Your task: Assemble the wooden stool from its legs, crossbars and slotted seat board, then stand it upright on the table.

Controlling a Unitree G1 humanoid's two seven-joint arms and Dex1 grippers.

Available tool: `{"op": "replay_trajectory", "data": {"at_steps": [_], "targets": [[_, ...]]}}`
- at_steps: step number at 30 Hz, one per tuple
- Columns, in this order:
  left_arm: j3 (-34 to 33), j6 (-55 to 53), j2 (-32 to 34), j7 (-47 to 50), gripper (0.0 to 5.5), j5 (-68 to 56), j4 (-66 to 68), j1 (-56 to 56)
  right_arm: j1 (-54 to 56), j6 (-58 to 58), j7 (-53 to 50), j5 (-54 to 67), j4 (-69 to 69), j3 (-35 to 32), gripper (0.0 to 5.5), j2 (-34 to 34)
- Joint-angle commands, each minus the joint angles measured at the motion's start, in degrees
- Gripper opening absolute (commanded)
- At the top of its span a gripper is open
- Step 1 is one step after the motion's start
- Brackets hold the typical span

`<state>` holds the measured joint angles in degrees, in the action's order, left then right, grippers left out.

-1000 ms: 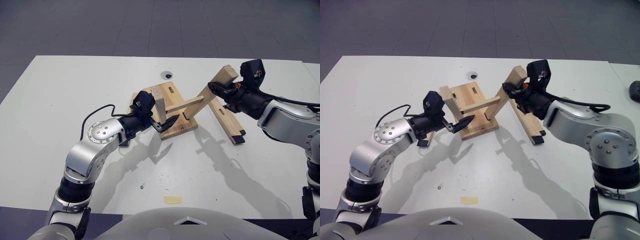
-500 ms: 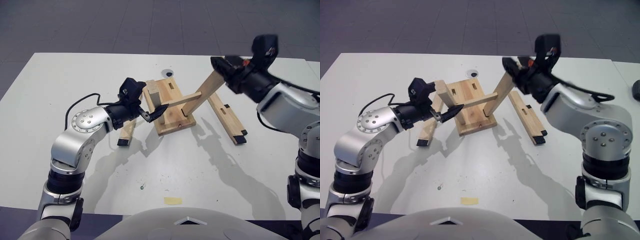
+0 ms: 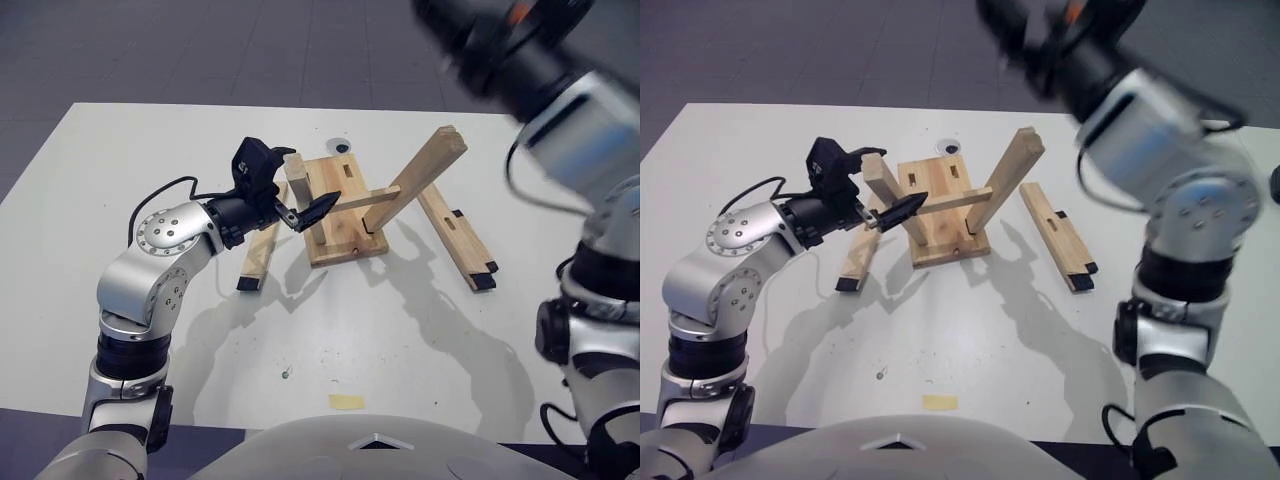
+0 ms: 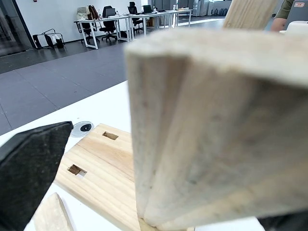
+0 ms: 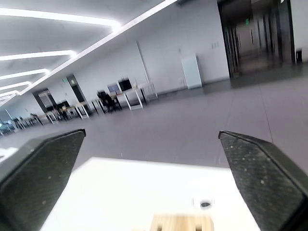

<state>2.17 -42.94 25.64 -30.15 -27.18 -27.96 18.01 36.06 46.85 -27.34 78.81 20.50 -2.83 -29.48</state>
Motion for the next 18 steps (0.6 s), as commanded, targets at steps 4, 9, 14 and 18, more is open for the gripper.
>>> {"op": "replay_trajectory", "data": {"at_steps": [4,9,14,18], "targets": [[1.34,-0.54,-0.13,-0.01,5.40,-0.13,-0.41,0.01,-5.74,-1.55,3.22,-7.83,0.35,1.50,5.38,4.24],[1.85,-0.85,-1.33,0.83,5.40,-0.48,-0.60,-0.22,2.57,-3.92,5.36,-10.62,-0.87,-2.89,5.38,4.96],[-3.70,-2.48,-4.05,2.89,5.40,-4.97,-0.24,2.16,9.16,-8.56,9.47,-12.53,-1.24,-10.28,5.38,3.27],[-14.32,-6.90,-5.93,5.65,5.40,-20.16,-2.83,5.65,4.49,-6.96,18.45,-7.55,0.26,-16.47,5.38,-0.85]]}}
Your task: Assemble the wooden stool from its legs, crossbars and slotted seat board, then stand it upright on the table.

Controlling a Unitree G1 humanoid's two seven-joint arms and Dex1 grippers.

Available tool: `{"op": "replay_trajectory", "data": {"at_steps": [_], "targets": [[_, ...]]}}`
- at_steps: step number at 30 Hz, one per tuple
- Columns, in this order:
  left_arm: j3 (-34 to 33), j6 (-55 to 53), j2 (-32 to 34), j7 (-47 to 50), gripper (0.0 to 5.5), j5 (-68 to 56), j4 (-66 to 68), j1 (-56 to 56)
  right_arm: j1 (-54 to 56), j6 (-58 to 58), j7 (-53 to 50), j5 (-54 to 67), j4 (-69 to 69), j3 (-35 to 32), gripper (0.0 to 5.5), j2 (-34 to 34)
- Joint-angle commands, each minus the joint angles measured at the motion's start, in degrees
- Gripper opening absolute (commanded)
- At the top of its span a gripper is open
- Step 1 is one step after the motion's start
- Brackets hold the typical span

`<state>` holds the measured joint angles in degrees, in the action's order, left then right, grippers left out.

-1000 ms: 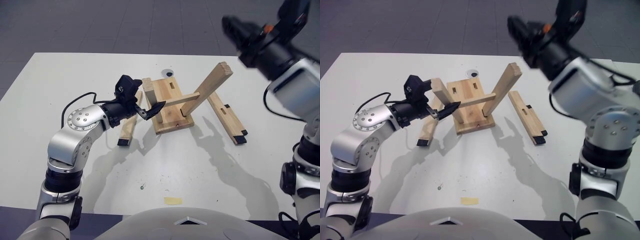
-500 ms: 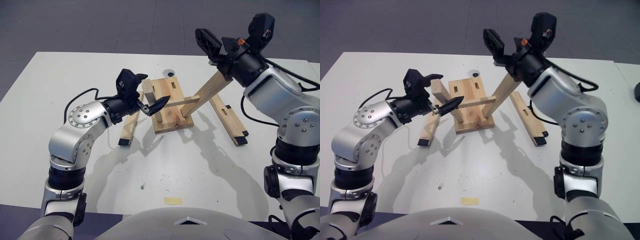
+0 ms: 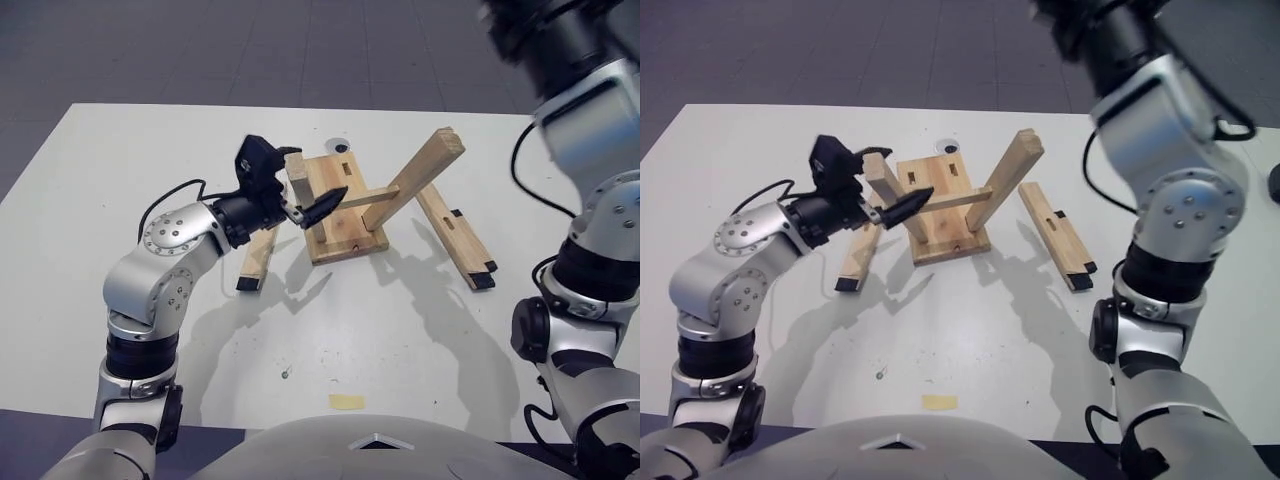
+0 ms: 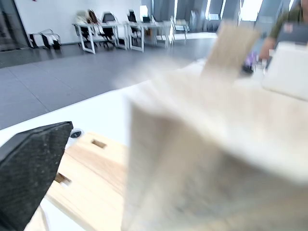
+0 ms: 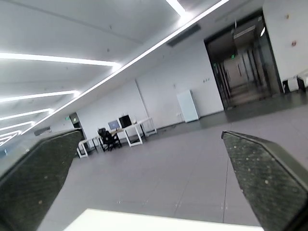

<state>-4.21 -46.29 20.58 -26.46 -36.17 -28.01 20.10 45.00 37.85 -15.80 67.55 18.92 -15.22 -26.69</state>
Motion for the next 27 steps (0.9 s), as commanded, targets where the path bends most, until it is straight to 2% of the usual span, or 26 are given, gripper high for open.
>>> {"op": "replay_trajectory", "data": {"at_steps": [1,3,5,7,10,13,17,22,24,27], "targets": [[-10.31,-4.28,-0.63,2.75,5.40,-15.44,-3.41,4.68,-8.22,2.99,10.32,2.31,4.02,-3.98,5.38,-5.95],[-14.60,-5.10,0.93,4.43,5.40,-23.40,-3.58,7.84,-16.49,5.06,12.84,0.17,8.86,-4.10,5.38,-9.10],[-18.68,-4.56,2.08,8.40,5.40,-31.26,-2.52,11.80,-23.39,6.43,10.30,2.62,13.14,-3.96,5.38,-7.26],[-20.17,-4.04,3.42,12.07,5.40,-32.55,0.21,14.15,-28.49,6.69,7.80,3.31,16.77,-1.38,5.38,-4.38],[-14.12,-3.12,6.33,14.87,5.40,-21.72,4.82,12.48,-36.02,7.82,6.93,-2.79,17.87,4.54,5.38,-2.88],[-7.15,-0.15,8.88,11.92,5.40,-11.70,8.39,8.08,-40.92,8.10,8.03,-14.23,13.95,7.35,5.38,-7.26],[-6.12,2.04,8.13,10.06,5.40,-7.80,10.82,6.71,-33.73,-0.90,8.68,-30.80,6.07,5.83,5.38,-11.03],[-2.86,3.29,5.00,10.30,5.40,-4.61,11.24,7.19,-23.36,-11.03,10.29,-42.16,0.13,5.75,5.38,-9.44],[-2.40,3.27,4.41,10.13,5.40,-4.02,10.74,6.72,-22.27,-12.70,12.12,-41.11,0.81,2.92,5.38,-8.26],[-2.28,3.06,3.62,10.53,5.40,-3.18,10.28,5.52,-19.42,-12.77,15.05,-29.81,0.28,-6.54,5.38,-5.11]]}}
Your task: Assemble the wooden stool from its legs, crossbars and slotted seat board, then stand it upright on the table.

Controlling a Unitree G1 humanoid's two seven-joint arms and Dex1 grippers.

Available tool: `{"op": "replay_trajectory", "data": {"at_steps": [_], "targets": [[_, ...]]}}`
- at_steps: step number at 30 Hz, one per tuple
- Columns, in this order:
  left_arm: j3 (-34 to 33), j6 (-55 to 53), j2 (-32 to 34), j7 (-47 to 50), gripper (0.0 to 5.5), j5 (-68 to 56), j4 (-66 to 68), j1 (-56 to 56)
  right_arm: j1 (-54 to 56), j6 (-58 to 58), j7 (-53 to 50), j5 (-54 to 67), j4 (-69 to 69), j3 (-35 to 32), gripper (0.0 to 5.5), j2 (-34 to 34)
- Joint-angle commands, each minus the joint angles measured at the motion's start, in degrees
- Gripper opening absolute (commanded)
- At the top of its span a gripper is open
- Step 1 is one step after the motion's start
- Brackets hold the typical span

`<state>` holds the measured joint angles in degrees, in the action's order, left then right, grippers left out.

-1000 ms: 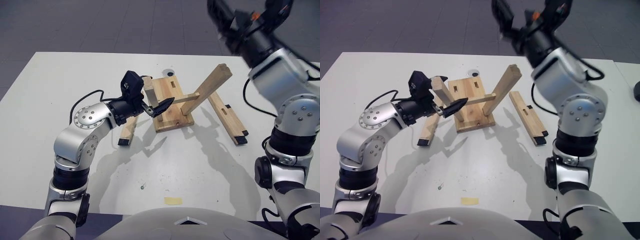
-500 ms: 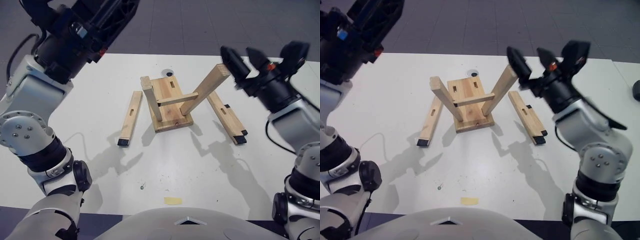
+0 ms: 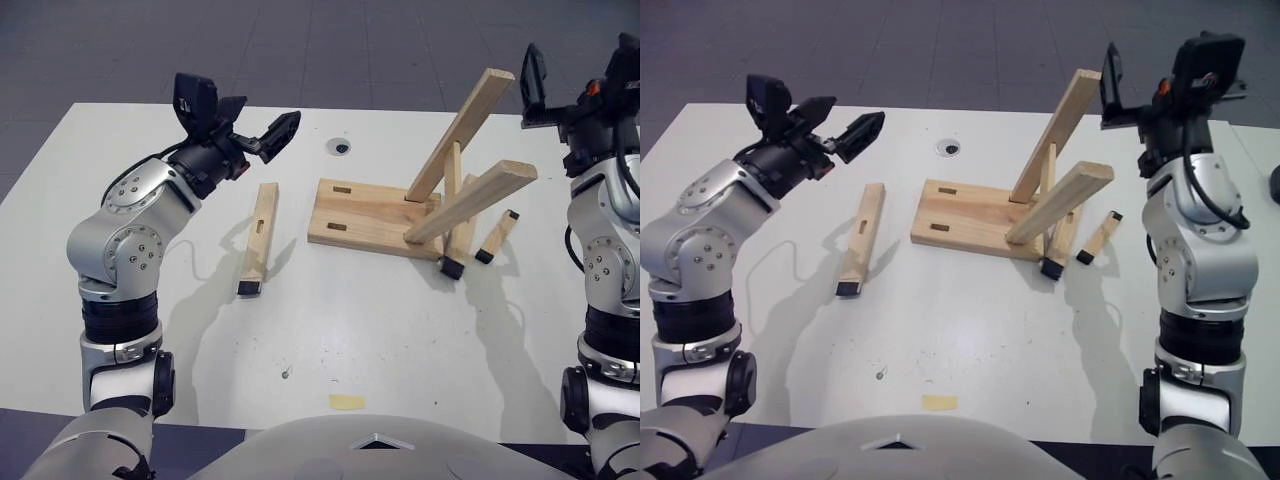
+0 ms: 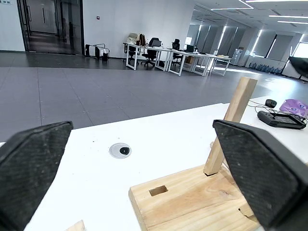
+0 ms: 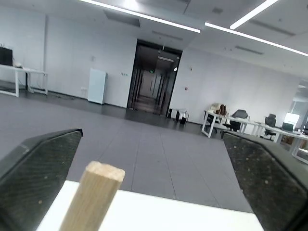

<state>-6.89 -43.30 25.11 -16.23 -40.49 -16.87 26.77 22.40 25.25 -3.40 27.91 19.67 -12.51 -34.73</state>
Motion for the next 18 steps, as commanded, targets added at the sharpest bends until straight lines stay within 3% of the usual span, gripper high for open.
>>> {"op": "replay_trajectory", "data": {"at_steps": [1,4,7,10,14,18], "targets": [[0.54,0.04,-1.16,0.20,5.40,1.32,-1.04,-1.50,4.47,0.56,3.26,15.02,-0.83,-12.71,5.38,3.50],[0.48,-0.28,-1.35,-0.38,5.40,1.57,-1.84,-2.53,1.36,10.03,11.31,38.02,3.03,-17.14,5.38,1.17],[0.42,-0.14,-1.11,-0.99,5.40,1.96,-1.86,-3.08,-8.83,18.11,23.21,45.21,3.70,-19.18,5.38,-4.69],[0.87,-0.08,-1.06,-1.67,5.40,2.37,-1.39,-2.99,-17.53,20.13,31.15,39.46,2.74,-18.79,5.38,-10.12],[0.72,-0.09,-1.39,-1.93,5.40,3.02,-1.39,-3.24,-24.84,16.28,41.35,25.09,2.67,-12.15,5.38,-17.91],[1.49,0.05,-2.07,-2.38,5.40,3.76,-1.09,-3.07,-22.49,5.80,37.22,8.34,-0.11,-4.71,5.38,-15.23]]}}
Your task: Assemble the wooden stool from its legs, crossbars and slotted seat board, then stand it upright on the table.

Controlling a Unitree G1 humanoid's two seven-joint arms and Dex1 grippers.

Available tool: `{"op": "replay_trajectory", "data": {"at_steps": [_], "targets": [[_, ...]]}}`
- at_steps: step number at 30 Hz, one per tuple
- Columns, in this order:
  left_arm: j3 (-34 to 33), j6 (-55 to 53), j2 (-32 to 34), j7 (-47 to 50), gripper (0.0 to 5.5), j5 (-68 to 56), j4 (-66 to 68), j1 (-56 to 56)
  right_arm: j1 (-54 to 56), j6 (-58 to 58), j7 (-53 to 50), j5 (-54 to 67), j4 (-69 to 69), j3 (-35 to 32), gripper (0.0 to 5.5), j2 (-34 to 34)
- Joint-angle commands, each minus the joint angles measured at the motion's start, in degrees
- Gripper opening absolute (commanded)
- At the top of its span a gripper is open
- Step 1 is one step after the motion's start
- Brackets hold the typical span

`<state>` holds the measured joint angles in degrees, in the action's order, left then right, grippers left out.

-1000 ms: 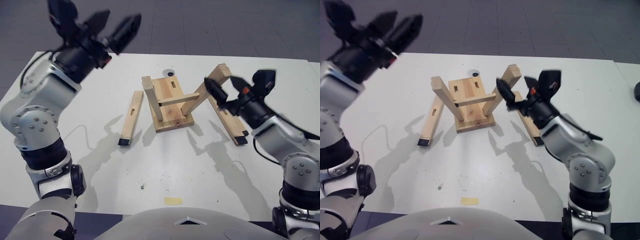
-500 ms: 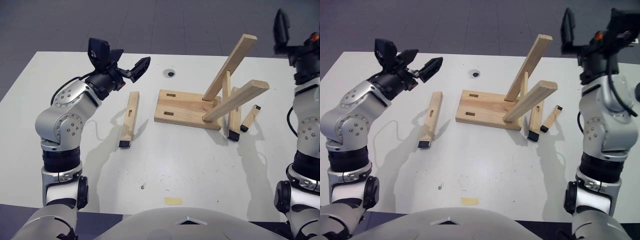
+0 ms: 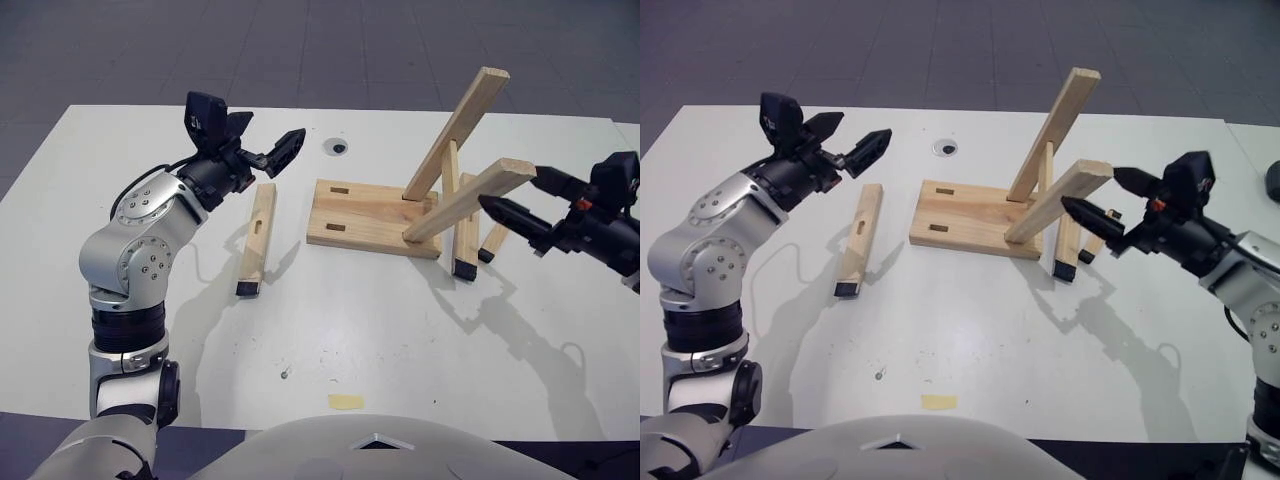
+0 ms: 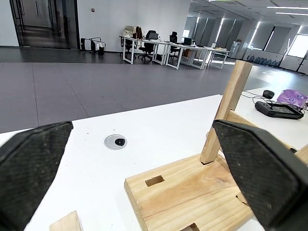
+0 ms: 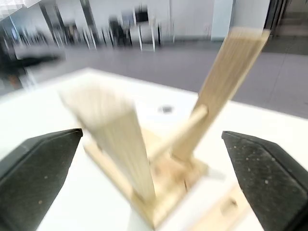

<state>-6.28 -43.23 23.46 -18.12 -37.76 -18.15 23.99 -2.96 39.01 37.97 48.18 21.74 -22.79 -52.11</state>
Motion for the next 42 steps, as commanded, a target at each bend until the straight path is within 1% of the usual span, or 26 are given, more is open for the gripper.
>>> {"op": "replay_trajectory", "data": {"at_steps": [1,4,6,11,12,13,16,21,23,25,26,28,29,32,35,42], "targets": [[0.91,-0.04,-0.54,-0.48,5.40,1.13,0.35,-0.15,5.81,-10.68,-7.72,-15.88,-3.97,6.75,5.38,4.18],[0.99,-0.04,-0.78,-0.59,5.40,1.53,0.75,0.22,13.06,-15.75,-15.14,-22.22,-8.84,7.76,5.38,9.72],[1.57,0.28,-0.66,-0.93,5.40,2.23,1.23,0.49,15.55,-17.25,-18.66,-24.50,-9.81,8.11,5.38,13.03],[2.14,0.72,-1.55,-1.14,5.40,3.35,1.59,0.38,14.98,-17.81,-23.08,-29.14,-8.30,11.96,5.38,19.02],[2.39,0.80,-1.82,-1.08,5.40,3.56,1.49,0.13,14.19,-17.09,-23.31,-29.11,-7.94,12.42,5.38,20.12],[2.59,0.85,-1.97,-1.08,5.40,3.82,1.32,-0.14,13.59,-15.22,-23.22,-26.58,-7.01,11.96,5.38,21.96],[2.47,0.63,-2.46,-0.92,5.40,3.92,1.03,-0.91,14.71,-10.56,-25.50,-19.85,-7.60,8.24,5.38,27.30],[3.43,0.58,-3.18,-1.09,5.40,4.94,0.84,-1.55,25.51,-8.21,-30.38,-17.38,-17.28,5.65,5.38,32.05],[3.68,0.62,-3.48,-1.06,5.40,5.21,0.87,-1.46,29.01,-6.99,-32.67,-17.02,-18.87,5.22,5.38,33.49],[4.38,0.70,-3.80,-1.27,5.40,5.49,0.89,-1.39,31.03,-4.53,-35.88,-15.97,-17.42,4.71,5.38,35.25],[4.54,0.70,-3.91,-1.26,5.40,5.60,0.67,-1.60,31.80,-2.98,-38.44,-15.36,-16.25,4.16,5.18,36.62],[4.75,0.71,-4.11,-1.33,5.40,5.76,0.70,-1.74,31.98,-0.37,-44.56,-16.12,-13.21,3.26,4.96,38.68],[4.65,0.72,-4.11,-1.26,5.40,5.88,0.71,-1.91,32.09,0.96,-47.89,-16.62,-12.08,2.86,4.73,39.94],[4.17,0.62,-3.95,-1.04,5.40,6.16,0.69,-2.35,32.35,4.33,-56.70,-19.09,-7.71,4.73,4.28,44.82],[4.40,0.64,-4.24,-1.40,5.40,6.23,0.79,-2.20,33.45,4.65,-59.01,-21.98,-6.49,7.82,3.80,47.23],[5.54,1.03,-4.66,-2.83,5.40,6.96,1.50,-1.46,37.74,-1.59,-60.70,-29.96,-17.29,8.06,2.57,47.63]]}}
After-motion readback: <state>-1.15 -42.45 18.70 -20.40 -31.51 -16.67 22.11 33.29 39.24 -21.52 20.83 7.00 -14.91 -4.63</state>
